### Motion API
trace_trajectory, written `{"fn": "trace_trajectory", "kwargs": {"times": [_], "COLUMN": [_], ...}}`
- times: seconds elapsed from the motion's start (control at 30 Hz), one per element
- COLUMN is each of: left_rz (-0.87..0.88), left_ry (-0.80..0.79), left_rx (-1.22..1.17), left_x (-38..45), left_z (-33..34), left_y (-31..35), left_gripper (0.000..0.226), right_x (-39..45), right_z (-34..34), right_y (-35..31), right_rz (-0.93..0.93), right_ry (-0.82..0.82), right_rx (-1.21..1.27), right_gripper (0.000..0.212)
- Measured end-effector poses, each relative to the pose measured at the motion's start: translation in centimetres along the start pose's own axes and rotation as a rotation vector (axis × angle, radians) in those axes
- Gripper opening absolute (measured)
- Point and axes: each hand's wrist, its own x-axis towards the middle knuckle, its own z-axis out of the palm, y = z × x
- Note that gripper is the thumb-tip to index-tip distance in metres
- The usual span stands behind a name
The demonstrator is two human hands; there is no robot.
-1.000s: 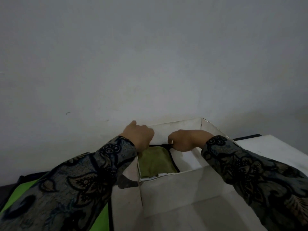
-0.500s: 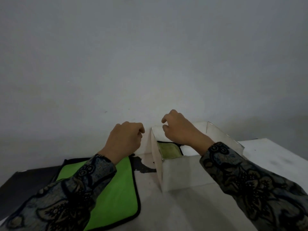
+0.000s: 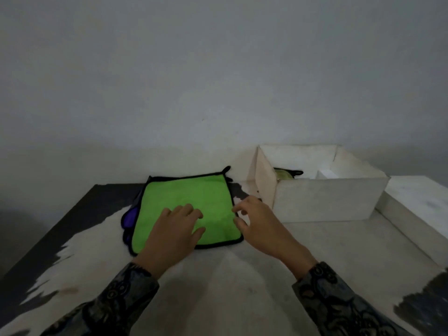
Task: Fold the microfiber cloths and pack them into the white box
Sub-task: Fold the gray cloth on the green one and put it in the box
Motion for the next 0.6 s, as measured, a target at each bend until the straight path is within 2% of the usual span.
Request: {"fn": "trace_trajectory", "kwargs": {"times": [0.1,0.2,0.33,0.43,0.5,0.6], "left_rz": [0.035,0.005,-0.015,-0.013,-0.054,-0.083], "left_ry": [-0.063,-0.079,-0.100,-0.173,-0.209,-0.155], "left_rx": [0.007,-0.021,-0.082,-0.188,-0.254,-0.276], "left_x": [-3.5,-5.8,-6.8,-7.5,-8.0,-8.2], "left_z": [1.8,2.4,2.1,1.6,1.5,1.7], "left_y": [-1.6,-3.5,-6.2,-8.4,-9.5,-9.8], "left_gripper": [0.038,0.044,0.045,0.052,0.058,0.048], "right_x": [-1.7,-2.2,-2.1,-1.9,-1.7,-1.2], "right_z": [3.1,4.8,5.8,6.3,6.4,6.5], "right_y": [0.7,0.8,1.1,1.5,1.8,1.9], "right_rz": [-0.016,-0.033,-0.074,-0.129,-0.126,-0.097], "right_ry": [-0.139,-0.178,-0.096,-0.023,0.010,0.047], "right_rx": [-0.064,-0.184,-0.292,-0.399,-0.432,-0.415], "right_gripper": [0.034,0.039,0.025,0.015,0.022,0.032]}}
